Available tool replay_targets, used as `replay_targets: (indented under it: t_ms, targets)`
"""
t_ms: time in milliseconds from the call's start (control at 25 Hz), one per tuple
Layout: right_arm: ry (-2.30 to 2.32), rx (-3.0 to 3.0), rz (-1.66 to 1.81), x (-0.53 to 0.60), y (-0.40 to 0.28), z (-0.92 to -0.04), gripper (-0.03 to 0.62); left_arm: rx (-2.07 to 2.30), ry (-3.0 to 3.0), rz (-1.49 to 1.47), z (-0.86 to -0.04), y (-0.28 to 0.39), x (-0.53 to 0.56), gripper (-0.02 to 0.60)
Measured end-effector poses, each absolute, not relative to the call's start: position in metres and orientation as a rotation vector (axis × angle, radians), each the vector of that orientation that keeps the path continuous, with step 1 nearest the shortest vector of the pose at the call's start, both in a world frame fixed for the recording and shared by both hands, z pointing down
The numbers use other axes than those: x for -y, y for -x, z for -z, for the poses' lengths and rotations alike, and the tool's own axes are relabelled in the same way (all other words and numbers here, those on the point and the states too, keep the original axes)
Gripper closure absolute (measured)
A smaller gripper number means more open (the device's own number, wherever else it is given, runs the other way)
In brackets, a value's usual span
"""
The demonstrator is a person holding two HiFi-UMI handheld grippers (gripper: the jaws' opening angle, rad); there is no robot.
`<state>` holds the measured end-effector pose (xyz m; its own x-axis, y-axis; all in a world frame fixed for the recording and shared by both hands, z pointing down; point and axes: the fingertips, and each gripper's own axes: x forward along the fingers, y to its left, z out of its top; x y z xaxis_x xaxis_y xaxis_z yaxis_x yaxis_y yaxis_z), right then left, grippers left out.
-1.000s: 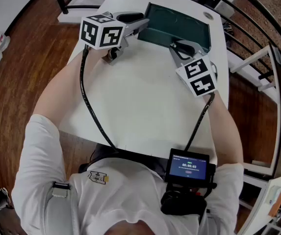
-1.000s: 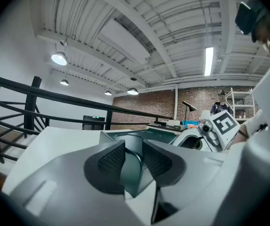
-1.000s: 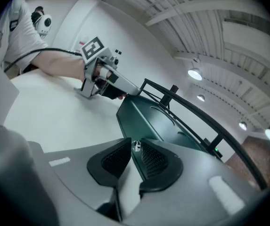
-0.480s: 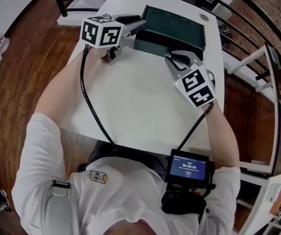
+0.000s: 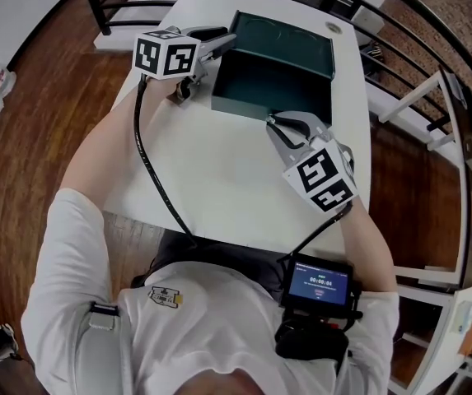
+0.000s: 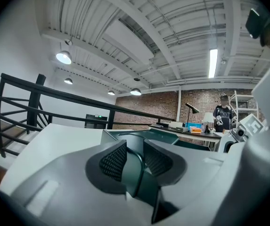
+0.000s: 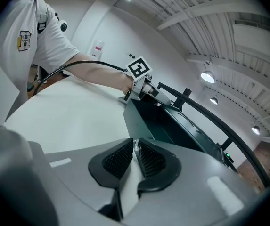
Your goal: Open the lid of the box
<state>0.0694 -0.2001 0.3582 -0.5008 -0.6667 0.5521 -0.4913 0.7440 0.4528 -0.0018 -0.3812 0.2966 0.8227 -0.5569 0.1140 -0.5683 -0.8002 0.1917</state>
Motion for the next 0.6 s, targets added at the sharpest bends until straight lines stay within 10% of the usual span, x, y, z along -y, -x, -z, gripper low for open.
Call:
replay_targets:
  t_ms: [600]
  targets:
    - [-1.188,2.484,0.114,0.167,-0.116,-0.314,0.556,0.885,-2.821,0.042,-0.273,0.043,0.325,0.483]
